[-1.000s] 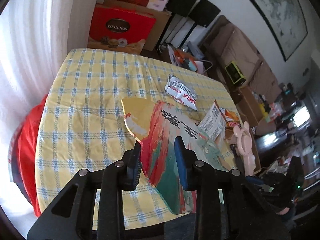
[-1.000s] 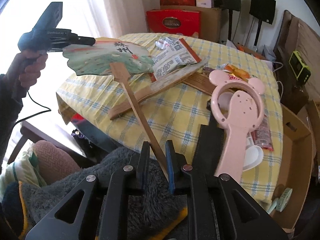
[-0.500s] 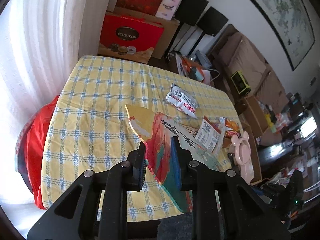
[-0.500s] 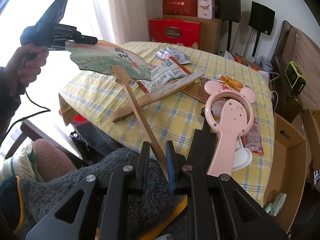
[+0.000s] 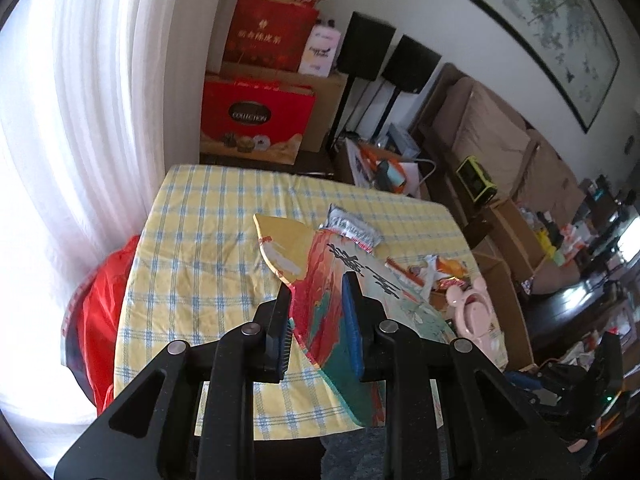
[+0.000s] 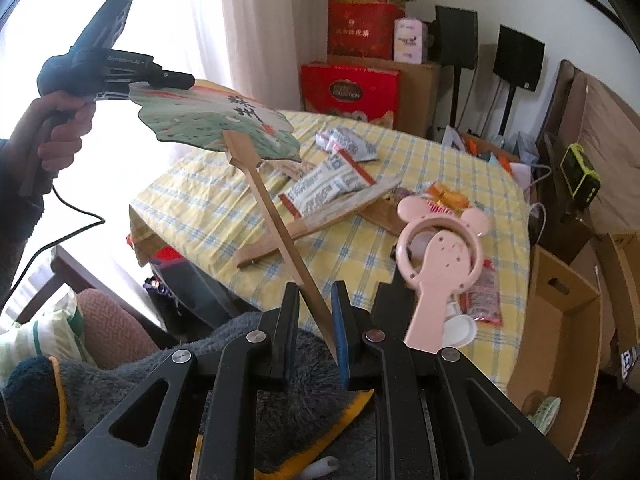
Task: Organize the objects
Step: 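Lift the paper fan off the table with both grippers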
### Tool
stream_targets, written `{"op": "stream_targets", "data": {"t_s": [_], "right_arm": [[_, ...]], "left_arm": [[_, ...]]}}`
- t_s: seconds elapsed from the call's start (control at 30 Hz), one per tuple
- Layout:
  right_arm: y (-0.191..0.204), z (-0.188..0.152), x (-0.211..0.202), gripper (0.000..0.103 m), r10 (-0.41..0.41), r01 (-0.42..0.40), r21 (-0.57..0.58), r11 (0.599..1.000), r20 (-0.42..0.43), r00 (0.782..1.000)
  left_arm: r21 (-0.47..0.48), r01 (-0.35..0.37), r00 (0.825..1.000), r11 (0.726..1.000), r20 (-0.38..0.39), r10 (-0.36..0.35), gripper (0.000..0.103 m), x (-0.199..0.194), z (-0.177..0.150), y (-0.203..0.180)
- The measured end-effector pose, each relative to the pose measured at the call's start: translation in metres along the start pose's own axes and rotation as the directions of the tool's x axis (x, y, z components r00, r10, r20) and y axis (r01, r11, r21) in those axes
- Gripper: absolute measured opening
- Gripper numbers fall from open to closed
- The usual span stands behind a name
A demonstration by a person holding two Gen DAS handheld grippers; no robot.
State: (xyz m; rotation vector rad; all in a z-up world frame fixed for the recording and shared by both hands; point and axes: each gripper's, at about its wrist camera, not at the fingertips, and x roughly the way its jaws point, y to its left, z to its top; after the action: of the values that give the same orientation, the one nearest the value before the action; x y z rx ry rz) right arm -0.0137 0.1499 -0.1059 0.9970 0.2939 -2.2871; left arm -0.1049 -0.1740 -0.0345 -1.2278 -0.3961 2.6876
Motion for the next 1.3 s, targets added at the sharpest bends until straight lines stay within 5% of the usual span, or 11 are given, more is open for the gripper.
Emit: {"op": "stream_targets", "data": {"t_s": [0.47, 1.3], "right_arm": [[-0.01, 0.003, -0.031, 0.014, -0.015, 0.014, 0.01, 1.0, 0.062, 0.998], [-0.071, -0.034, -0.077, 0.015, -0.09, 0.078, 0.124, 0.989, 0.089, 0.992]], "left_arm": [[0.064, 0.004, 0.999, 0.998, 0.044, -0.007, 0.022, -0.023, 0.02, -0.041], [0.201, 0.054, 0.998, 0.978, 0.007, -0.056, 0.022, 0.009, 0.034, -0.148]]}}
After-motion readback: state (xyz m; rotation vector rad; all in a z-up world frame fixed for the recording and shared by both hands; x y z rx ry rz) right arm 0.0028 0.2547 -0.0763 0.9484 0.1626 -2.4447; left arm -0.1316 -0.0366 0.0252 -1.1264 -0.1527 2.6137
